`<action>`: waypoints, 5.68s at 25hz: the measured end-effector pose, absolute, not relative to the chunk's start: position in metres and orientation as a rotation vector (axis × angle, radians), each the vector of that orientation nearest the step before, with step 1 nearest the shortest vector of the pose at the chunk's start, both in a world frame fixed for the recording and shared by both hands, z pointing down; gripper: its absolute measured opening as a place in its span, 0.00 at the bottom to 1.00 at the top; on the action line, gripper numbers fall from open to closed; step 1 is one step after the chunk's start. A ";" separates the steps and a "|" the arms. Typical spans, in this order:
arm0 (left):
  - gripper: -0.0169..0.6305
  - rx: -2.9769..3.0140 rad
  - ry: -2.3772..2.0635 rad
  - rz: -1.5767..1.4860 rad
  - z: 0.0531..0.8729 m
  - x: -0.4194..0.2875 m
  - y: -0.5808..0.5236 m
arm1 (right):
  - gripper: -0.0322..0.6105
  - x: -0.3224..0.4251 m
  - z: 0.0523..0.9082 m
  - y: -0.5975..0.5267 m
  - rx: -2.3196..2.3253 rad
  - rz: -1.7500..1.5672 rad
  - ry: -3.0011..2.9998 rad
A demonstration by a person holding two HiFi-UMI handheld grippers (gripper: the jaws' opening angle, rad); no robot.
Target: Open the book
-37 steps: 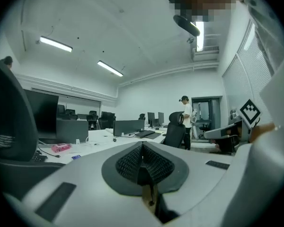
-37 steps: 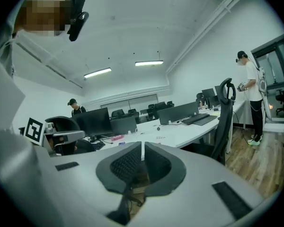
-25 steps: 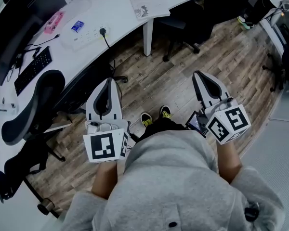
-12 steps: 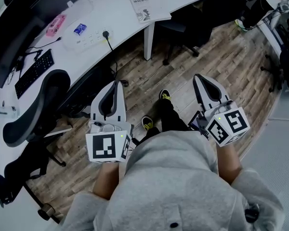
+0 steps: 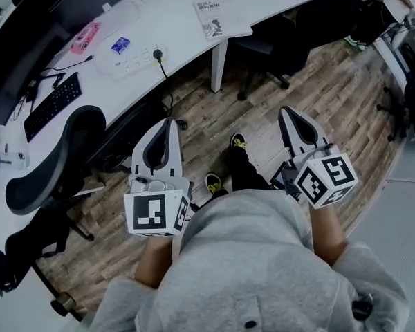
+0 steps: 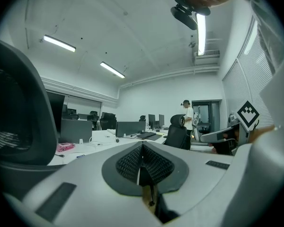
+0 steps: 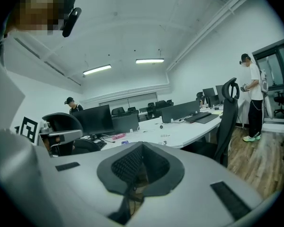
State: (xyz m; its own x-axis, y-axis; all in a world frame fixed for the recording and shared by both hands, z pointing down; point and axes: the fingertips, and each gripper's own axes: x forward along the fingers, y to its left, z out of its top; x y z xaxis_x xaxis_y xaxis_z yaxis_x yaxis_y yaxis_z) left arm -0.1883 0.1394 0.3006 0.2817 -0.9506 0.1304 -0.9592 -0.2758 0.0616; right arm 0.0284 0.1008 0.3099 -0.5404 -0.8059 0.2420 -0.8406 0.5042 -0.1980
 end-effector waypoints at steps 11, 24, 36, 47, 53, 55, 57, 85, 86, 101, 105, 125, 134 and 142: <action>0.04 2.398 -1.777 0.142 0.310 -0.172 0.092 | 0.09 0.043 0.326 0.054 1.455 0.497 -2.614; 0.04 2.364 -1.776 0.202 0.318 -0.144 -0.004 | 0.09 0.070 0.338 -0.034 1.377 0.534 -2.618; 0.04 2.347 -1.848 0.263 0.316 -0.128 -0.072 | 0.09 0.095 0.343 -0.104 1.372 0.579 -2.631; 0.04 2.365 -1.792 0.277 0.316 -0.095 -0.097 | 0.09 0.102 0.342 -0.134 1.307 0.575 -2.678; 0.04 2.334 -1.797 0.253 0.316 -0.087 -0.108 | 0.09 0.110 0.341 -0.147 1.284 0.586 -2.706; 0.04 2.333 -1.809 0.253 0.314 -0.084 -0.111 | 0.09 0.112 0.341 -0.151 1.277 0.590 -2.713; 0.04 2.333 -1.817 0.256 0.315 -0.081 -0.113 | 0.09 0.113 0.342 -0.153 1.275 0.593 -2.719; 0.04 2.337 -1.801 0.247 0.310 -0.057 -0.118 | 0.10 0.133 0.334 -0.162 1.262 0.609 -2.789; 0.04 2.326 -1.802 0.232 0.310 -0.059 -0.120 | 0.10 0.133 0.334 -0.163 1.264 0.608 -2.789; 0.04 2.303 -1.798 0.251 0.319 -0.073 -0.151 | 0.10 0.120 0.347 -0.185 1.258 0.679 -2.762; 0.04 2.285 -1.793 0.268 0.326 -0.082 -0.165 | 0.10 0.111 0.355 -0.197 1.244 0.717 -2.741; 0.04 2.247 -1.661 0.305 0.376 -0.132 -0.288 | 0.10 0.056 0.424 -0.287 1.245 0.937 -2.537; 0.04 2.217 -1.596 0.407 0.408 -0.139 -0.319 | 0.10 0.050 0.484 -0.299 1.253 1.248 -2.398; 0.04 2.125 -1.549 0.461 0.459 -0.149 -0.327 | 0.23 0.044 0.533 -0.295 1.191 1.387 -2.297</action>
